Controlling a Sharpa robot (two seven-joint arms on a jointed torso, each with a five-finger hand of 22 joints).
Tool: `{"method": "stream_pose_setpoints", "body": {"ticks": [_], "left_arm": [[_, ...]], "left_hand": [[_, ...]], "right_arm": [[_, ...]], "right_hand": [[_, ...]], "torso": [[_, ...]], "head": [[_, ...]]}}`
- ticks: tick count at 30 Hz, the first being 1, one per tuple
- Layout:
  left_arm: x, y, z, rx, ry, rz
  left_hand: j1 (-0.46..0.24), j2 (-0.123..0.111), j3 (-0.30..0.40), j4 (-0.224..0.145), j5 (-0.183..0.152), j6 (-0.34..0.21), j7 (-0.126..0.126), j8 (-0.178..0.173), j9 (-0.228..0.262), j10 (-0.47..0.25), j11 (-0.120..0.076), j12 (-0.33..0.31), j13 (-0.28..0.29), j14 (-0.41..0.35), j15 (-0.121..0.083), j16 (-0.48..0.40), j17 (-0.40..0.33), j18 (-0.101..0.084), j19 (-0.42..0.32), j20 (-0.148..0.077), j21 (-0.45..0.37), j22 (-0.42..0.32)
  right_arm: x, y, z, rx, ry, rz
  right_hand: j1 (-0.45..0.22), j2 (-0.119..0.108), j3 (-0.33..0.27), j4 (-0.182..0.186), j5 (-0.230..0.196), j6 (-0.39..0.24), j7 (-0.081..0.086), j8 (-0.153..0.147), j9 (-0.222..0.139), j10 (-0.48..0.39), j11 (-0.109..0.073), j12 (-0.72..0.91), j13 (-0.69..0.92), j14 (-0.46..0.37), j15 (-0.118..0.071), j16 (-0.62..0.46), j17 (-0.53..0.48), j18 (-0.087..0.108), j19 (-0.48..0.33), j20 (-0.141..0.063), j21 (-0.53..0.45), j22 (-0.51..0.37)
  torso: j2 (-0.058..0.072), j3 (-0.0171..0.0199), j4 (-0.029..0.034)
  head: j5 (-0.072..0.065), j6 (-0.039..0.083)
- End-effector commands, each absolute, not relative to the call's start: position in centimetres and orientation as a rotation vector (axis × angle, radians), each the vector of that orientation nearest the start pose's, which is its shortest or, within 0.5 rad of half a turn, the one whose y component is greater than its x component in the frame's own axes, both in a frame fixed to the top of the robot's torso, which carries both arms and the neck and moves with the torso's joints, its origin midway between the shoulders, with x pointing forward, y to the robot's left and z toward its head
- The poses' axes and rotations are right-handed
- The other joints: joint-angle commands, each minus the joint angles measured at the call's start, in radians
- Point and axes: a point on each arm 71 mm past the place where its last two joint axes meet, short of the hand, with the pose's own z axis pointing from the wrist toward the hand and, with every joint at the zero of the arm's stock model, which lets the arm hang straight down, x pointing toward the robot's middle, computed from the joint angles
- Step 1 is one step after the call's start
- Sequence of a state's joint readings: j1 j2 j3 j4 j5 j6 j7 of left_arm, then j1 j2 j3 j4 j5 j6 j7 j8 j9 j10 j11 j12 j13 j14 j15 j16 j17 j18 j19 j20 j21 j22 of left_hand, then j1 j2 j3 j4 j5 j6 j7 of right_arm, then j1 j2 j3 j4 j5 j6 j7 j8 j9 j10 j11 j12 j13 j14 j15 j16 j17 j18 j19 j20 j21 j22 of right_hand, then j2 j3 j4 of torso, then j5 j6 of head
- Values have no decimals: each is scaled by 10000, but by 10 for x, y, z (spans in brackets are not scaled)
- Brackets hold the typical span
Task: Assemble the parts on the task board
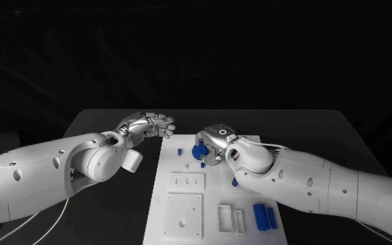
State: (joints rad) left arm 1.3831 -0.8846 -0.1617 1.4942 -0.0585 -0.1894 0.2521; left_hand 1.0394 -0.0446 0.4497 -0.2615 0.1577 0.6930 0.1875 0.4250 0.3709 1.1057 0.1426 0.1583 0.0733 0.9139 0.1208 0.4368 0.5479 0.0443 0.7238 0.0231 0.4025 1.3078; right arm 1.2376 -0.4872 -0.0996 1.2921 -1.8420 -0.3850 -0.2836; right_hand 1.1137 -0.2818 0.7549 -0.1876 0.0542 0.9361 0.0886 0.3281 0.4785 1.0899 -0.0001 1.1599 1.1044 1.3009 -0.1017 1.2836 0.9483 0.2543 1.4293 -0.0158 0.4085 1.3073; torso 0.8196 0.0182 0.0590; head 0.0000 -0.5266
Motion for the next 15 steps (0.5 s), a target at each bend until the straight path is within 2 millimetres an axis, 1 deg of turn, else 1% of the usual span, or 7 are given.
{"method": "stream_pose_setpoints", "body": {"ticks": [1, 7, 15], "left_arm": [[506, 231, -141, -9707, 15954, -14914], [505, 231, -141, -9708, 15955, -14917], [505, 231, -141, -9706, 15960, -14906]], "left_hand": [[-120, -12, -9, -46, -11, -78, 225, -44, -3, 8, 22, -63, -14, 32, 14, -41, 12, 157, -63, -12, 32, 126], [-121, -13, -7, -48, -11, -79, 226, -45, -2, 7, 22, -64, -14, 32, 14, -42, 13, 157, -63, -12, 32, 126], [-122, -16, -5, -53, -12, -81, 226, -45, -2, 6, 22, -66, -14, 32, 14, -43, 14, 157, -64, -12, 32, 126]], "right_arm": [[514, -82, -185, -4584, 14367, 4399], [514, -81, -185, -4563, 14364, 4385], [516, -80, -186, -4543, 14385, 4329]], "right_hand": [[104, -20, 4, 71, -54, 213, 243, 36, 20, -87, 6, -4, -14, -1, -63, -45, 13, 75, 359, -324, -67, 175], [106, -23, 15, 83, -54, 212, 243, 35, 25, -86, 6, -5, -15, -1, -63, -47, 15, 75, 359, -324, -68, 176], [119, -21, 43, 105, -54, 212, 242, 36, 34, -84, 5, -7, -18, 2, -64, -50, 19, 75, 360, -326, -71, 176]], "torso": [[-1, -5, 5], [2, -1, -8], [4, -7, 10]], "head": [[-4, 0], [-14, 15], [-38, 16]]}}
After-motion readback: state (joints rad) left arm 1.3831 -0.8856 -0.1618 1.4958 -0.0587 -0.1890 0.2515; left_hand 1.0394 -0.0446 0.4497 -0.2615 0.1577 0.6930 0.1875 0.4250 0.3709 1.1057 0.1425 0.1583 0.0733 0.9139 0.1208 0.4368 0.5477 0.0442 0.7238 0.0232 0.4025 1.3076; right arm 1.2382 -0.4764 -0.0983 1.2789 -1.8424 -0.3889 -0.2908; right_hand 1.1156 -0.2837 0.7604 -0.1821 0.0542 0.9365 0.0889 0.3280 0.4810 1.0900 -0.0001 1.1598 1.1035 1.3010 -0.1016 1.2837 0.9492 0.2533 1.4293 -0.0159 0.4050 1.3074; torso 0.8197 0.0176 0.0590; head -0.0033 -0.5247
